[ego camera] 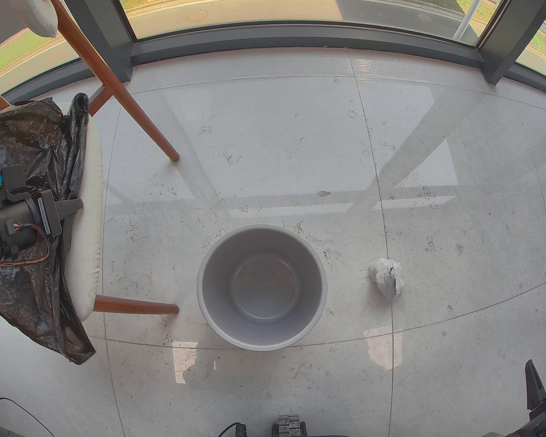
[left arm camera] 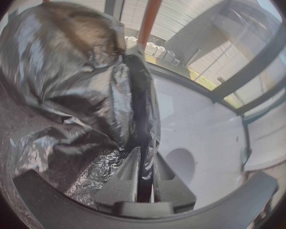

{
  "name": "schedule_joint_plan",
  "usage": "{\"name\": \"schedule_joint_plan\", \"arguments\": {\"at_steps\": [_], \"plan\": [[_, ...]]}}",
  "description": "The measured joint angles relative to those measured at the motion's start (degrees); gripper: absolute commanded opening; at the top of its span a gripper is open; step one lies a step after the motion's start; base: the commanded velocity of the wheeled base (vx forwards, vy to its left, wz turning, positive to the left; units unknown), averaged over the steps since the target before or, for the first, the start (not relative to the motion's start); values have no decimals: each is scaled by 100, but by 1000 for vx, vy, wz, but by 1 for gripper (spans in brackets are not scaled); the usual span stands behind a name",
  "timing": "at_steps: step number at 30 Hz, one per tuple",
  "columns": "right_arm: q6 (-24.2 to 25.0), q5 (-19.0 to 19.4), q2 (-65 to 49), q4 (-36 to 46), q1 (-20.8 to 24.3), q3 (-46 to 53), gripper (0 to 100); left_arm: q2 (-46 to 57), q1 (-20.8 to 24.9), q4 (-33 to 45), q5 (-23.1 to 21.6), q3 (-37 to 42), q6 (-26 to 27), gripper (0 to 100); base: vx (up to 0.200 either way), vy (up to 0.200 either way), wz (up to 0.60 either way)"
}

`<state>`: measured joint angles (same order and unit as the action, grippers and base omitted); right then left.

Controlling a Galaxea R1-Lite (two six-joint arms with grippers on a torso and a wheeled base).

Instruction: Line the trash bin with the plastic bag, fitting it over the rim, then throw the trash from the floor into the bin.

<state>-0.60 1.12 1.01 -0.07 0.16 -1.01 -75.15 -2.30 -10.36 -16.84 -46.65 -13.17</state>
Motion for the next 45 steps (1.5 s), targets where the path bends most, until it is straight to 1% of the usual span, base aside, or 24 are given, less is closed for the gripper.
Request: {"name": "schedule_joint_plan", "arguments": {"at_steps": [5, 7, 9, 13, 17, 19, 25, 31, 38, 42, 45], "plan": [[2, -1, 2, 0, 0, 0, 100, 180, -91, 295, -506, -94, -1300, 0, 0, 0, 0], [0, 0, 2, 0, 0, 0, 100, 261, -113, 374, -678, -116, -1606, 0, 0, 0, 0], [0, 0, 0, 0, 0, 0, 100, 385, -172, 446, -948, -141, -1888, 0, 0, 0, 0], [2, 0, 0, 0, 0, 0, 100, 617, -257, 514, -1278, -188, -2060, 0, 0, 0, 0], [2, 0, 2, 0, 0, 0, 100, 794, -284, 530, -1396, -218, -2209, 0, 0, 0, 0], [0, 0, 0, 0, -2, 0, 100, 859, -288, 533, -1499, -224, -2370, 0, 0, 0, 0], [2, 0, 0, 0, 0, 2, 100, 1126, -273, 528, -2194, -229, -2999, 0, 0, 0, 0], [9, -1, 2, 0, 0, 0, 100, 1349, -216, 501, -2640, -249, -3445, 0, 0, 0, 0], [27, -1, 0, 0, 0, 0, 100, 1499, -130, 489, -3689, -400, -3913, 0, 0, 0, 0], [76, -4, 2, 0, 2, 0, 100, 1535, -119, 464, -4384, -497, -4242, 0, 0, 0, 0], [98, -6, 2, 0, 5, 0, 100, 1551, -111, 396, -4904, -555, -4374, 0, 0, 0, 0]]}}
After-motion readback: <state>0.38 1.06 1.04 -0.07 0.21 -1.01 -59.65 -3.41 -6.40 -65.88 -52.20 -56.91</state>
